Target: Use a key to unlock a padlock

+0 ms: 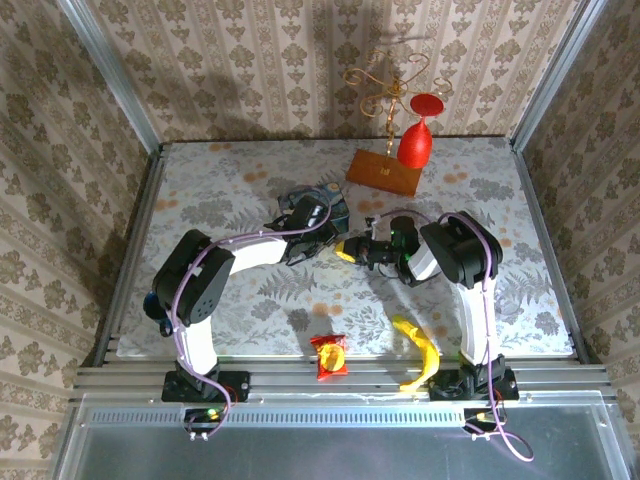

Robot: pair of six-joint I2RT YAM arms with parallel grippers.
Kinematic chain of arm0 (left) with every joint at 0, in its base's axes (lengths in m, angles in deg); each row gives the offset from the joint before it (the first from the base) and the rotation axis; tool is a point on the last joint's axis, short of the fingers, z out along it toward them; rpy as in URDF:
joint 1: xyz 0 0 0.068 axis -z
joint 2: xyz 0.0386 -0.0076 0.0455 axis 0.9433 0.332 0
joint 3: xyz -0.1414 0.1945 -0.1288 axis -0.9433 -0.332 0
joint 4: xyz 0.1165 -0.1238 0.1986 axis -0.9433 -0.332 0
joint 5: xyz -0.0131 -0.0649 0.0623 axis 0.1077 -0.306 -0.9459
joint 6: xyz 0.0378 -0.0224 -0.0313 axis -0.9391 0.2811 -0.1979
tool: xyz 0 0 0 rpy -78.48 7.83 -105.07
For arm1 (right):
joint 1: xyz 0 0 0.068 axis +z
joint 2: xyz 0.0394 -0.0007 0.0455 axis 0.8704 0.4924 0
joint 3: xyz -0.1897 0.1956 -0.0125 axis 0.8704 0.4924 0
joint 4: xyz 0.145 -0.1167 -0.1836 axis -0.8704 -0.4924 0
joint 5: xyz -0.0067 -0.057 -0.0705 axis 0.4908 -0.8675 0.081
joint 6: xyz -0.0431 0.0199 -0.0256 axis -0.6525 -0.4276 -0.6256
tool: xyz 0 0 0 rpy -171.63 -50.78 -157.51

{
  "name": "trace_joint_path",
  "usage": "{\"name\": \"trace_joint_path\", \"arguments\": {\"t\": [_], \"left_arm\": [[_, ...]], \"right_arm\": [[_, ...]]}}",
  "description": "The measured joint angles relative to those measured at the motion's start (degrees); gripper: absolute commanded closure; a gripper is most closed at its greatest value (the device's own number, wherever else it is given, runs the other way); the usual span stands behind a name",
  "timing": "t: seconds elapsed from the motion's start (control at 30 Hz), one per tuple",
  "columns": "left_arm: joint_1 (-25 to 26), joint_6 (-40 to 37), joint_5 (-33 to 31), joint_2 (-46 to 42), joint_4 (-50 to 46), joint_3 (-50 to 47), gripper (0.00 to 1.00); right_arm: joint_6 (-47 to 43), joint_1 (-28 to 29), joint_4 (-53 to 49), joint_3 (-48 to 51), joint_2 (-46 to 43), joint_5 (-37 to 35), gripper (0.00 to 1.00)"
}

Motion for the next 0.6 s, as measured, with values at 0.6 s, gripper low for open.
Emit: {"name": "trace_joint_path", "arguments": {"t": [0.6], "left_arm": [[-0.22, -0.02, -2.91, -0.02, 0.35, -0.39, 1.0]], "right_arm": [[-2.82, 1.84, -3.96, -1.84, -0.48, -5.11, 0.85]]}}
